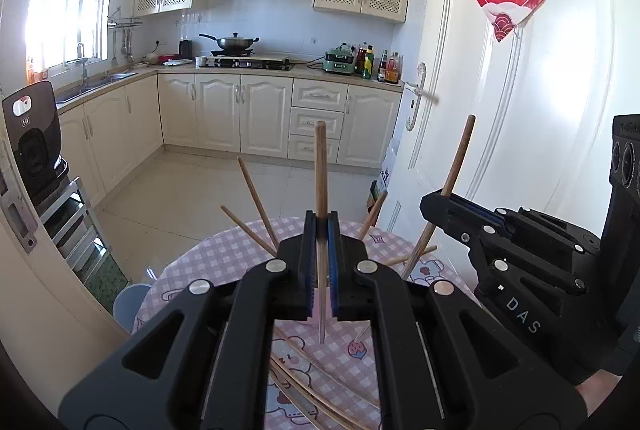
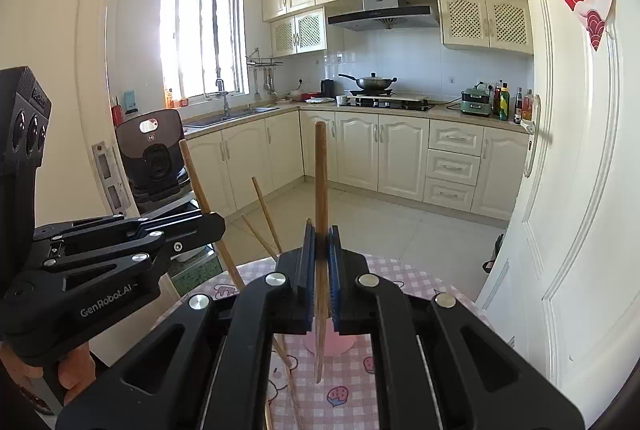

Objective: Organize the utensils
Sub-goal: 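Lift both chopsticks upright and lower them into the pink cup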

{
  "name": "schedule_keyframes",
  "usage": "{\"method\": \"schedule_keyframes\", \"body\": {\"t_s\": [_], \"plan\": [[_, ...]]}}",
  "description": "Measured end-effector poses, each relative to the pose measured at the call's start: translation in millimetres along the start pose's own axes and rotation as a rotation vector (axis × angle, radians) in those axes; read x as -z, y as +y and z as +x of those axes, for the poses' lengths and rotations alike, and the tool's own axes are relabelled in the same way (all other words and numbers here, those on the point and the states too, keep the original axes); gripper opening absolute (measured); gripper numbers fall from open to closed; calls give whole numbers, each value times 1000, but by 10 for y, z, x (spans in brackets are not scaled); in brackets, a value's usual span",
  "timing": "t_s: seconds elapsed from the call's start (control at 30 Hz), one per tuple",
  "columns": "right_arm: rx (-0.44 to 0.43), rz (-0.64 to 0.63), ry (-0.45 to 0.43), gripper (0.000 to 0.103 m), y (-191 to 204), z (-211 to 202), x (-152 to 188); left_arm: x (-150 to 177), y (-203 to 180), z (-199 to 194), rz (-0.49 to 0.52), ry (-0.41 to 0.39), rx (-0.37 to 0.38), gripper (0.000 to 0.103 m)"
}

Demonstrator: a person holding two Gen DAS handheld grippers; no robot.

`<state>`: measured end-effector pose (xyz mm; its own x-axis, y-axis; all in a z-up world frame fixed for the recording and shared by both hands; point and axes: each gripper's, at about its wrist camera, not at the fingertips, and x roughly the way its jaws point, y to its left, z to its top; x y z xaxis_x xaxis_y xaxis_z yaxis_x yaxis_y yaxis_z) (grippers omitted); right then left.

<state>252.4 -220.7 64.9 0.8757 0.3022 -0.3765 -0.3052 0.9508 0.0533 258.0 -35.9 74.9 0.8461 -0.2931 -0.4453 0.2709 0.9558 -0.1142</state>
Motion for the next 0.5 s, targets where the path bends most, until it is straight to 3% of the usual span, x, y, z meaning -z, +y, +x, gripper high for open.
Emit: {"method": "schedule_keyframes", "body": {"t_s": [0.3,0.5], "plan": [[62,-14,-108,5,62,16,-206,-125,66,-52,-62,-105,-24,6],[76,21,-159,5,-16,64,-305,-232,4,-24,-57,-130,-28,6]]}}
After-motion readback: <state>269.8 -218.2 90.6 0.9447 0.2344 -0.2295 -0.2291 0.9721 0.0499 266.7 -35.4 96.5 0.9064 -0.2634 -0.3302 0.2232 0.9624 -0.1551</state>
